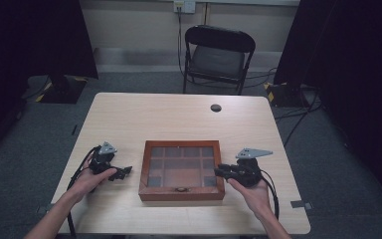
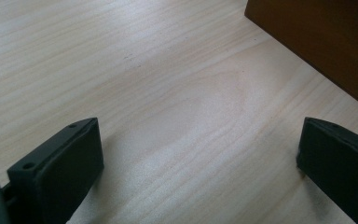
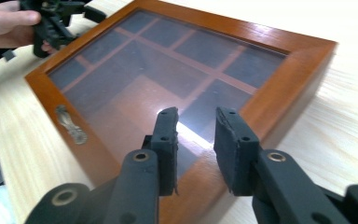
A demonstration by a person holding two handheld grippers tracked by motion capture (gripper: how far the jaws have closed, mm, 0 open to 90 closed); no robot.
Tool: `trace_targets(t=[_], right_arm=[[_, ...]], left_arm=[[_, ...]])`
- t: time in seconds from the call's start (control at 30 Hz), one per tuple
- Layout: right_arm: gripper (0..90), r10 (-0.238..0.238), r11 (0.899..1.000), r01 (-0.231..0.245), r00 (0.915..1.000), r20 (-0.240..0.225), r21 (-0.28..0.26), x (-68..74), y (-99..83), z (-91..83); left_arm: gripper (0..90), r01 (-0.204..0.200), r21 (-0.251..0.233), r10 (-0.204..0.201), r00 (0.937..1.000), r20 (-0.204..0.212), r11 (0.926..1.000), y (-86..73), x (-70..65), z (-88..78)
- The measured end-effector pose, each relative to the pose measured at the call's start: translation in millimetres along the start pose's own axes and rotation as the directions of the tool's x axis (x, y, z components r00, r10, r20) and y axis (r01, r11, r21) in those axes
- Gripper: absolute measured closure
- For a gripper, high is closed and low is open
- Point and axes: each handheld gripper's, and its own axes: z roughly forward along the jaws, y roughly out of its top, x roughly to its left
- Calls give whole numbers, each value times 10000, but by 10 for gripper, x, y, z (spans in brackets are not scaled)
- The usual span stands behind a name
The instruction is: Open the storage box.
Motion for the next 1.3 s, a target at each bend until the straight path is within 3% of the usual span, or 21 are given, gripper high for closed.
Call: trace_targets(t=[0.53,0.97,1.3], right_arm=[[776,-615,9974,646,9942,-877,332,252,55,169],[792,-1163,9902,1269,9802,-1606,576,468,104,338],[808,-1432,9845,1607,9681,-2058,709,557,108,435]], left_arm=[[0,-24,-1,24,10000,28,10000,1,3,1],[0,-29,0,29,10000,28,10000,1,3,2],[0,-40,1,40,10000,36,10000,2,5,2]])
